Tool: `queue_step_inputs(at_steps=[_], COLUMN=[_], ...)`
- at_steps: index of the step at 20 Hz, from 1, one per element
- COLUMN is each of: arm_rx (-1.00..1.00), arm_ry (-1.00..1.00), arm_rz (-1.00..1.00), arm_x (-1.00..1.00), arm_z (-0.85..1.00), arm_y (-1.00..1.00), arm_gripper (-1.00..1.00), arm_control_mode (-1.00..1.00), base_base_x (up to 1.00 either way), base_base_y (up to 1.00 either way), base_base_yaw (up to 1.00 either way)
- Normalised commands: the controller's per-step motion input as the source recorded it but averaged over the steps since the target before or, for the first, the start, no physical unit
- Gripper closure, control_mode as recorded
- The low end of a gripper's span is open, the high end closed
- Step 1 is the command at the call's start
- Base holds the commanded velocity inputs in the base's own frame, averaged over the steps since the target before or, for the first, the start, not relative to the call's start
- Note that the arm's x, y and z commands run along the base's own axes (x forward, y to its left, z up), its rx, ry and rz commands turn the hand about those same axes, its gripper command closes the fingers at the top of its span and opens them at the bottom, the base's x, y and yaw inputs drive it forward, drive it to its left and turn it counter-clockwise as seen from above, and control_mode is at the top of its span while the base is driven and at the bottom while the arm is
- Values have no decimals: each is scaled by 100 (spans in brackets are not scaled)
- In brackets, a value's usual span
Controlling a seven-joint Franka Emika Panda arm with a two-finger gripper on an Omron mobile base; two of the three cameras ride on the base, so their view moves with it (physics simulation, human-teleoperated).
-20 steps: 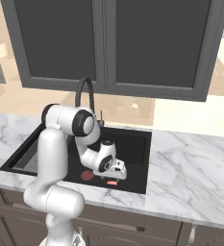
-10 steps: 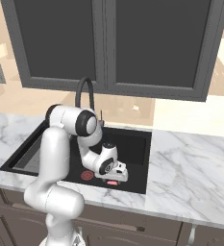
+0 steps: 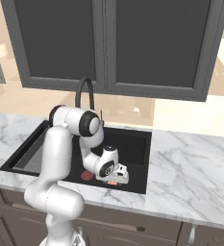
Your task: Pick up the bar soap and spray from the sink, and place them back in the cabinet, and close the cabinet doors.
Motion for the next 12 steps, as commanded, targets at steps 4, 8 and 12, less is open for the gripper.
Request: queue_step_inputs(at_steps=[4,8,12], arm_rx=[0,0,0], arm_ry=[1,2,2], arm_rz=[0,0,0], arm_x=[0,0,0], arm_z=[-12,-14,-14], arm_y=[0,0,0], arm_gripper=[-100,-100,-100], arm_control_mode=[-100,-100,-100], base_base_x=[0,0,0], base_base_y=[0,0,0], base_base_yaw=[0,0,0])
